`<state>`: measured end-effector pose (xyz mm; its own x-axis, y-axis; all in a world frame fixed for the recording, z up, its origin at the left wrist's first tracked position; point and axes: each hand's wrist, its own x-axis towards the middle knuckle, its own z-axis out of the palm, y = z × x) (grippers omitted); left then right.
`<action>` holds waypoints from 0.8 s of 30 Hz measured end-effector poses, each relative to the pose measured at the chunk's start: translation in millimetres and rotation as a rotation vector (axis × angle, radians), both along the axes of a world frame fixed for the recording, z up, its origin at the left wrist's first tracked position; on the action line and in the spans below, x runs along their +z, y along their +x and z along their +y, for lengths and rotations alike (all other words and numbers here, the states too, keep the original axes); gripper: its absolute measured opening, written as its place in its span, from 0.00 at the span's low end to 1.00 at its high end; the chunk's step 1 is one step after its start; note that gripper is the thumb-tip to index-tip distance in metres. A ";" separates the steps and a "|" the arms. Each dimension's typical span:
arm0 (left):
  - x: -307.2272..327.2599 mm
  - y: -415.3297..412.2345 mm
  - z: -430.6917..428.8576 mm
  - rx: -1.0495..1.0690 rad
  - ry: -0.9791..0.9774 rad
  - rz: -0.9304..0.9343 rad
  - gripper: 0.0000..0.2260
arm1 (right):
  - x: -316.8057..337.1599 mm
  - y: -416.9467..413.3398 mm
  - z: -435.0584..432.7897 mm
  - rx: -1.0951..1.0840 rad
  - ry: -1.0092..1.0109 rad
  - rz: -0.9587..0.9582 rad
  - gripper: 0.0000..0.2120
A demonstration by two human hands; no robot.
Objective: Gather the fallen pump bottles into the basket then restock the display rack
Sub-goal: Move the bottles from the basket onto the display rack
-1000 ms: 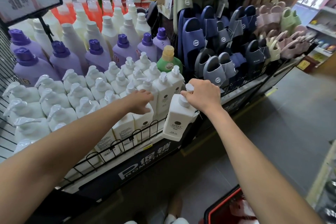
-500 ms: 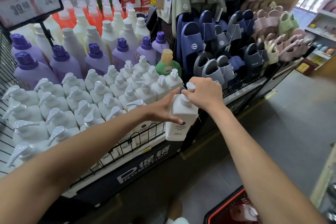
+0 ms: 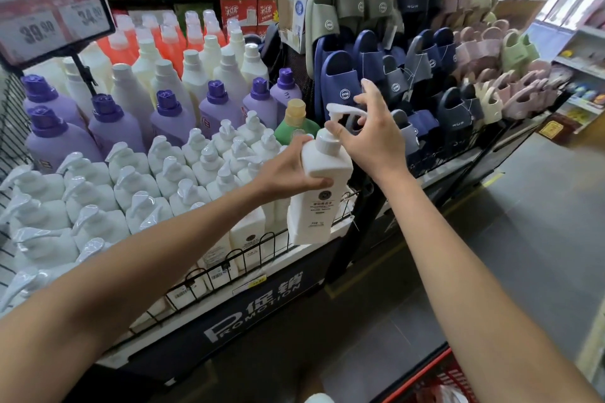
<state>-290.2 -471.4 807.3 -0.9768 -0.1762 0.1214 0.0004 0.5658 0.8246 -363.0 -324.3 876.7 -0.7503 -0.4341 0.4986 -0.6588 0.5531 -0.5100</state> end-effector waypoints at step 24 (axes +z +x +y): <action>-54.1 -0.6 -36.6 0.354 -0.061 -0.007 0.42 | -79.1 -34.1 -62.7 0.629 0.147 -0.761 0.36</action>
